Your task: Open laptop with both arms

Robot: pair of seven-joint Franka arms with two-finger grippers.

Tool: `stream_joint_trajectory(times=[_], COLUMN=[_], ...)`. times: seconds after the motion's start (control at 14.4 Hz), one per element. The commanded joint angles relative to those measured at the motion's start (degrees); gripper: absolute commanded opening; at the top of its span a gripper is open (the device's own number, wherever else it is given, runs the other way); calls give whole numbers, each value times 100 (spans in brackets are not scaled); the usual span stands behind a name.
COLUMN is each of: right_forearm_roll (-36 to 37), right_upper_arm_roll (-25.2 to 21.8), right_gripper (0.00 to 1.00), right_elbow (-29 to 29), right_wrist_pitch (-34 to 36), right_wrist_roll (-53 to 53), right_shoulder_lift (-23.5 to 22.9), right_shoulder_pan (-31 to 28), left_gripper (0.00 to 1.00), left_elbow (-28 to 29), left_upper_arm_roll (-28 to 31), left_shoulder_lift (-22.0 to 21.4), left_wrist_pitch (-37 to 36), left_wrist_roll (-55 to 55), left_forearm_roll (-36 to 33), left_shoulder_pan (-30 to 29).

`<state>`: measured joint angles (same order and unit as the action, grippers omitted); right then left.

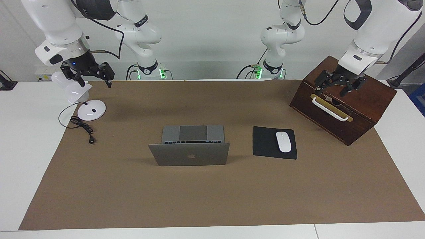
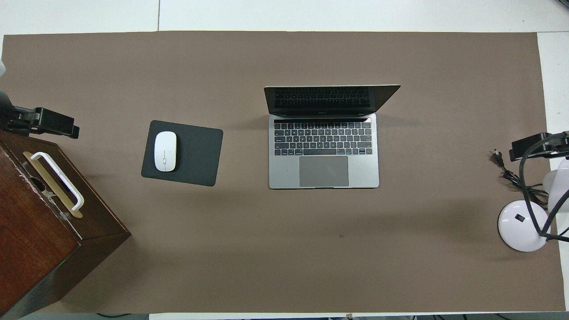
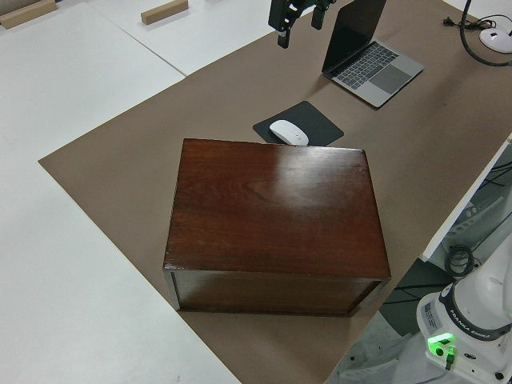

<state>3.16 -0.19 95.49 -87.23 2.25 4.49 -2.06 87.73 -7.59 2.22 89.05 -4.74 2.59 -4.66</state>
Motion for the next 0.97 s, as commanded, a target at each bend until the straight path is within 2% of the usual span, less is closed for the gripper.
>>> stream_joint_trajectory(times=[0.0, 0.9], right_forearm_roll=[88, 44], right_upper_arm_roll=[46, 45], right_gripper=[100, 100], right_elbow=[101, 206], right_wrist_pitch=[-22, -145], right_wrist_roll=[39, 12], right_shoulder_lift=[96, 140], right_shoulder_pan=[-14, -14], left_gripper=[100, 100], left_elbow=[183, 244], left_upper_arm_roll=[65, 91], left_shoulder_lift=[-169, -213], left_wrist_pitch=[113, 86], left_wrist_roll=[8, -1], left_forearm_roll=[-4, -4], left_shoulder_pan=[-52, -123])
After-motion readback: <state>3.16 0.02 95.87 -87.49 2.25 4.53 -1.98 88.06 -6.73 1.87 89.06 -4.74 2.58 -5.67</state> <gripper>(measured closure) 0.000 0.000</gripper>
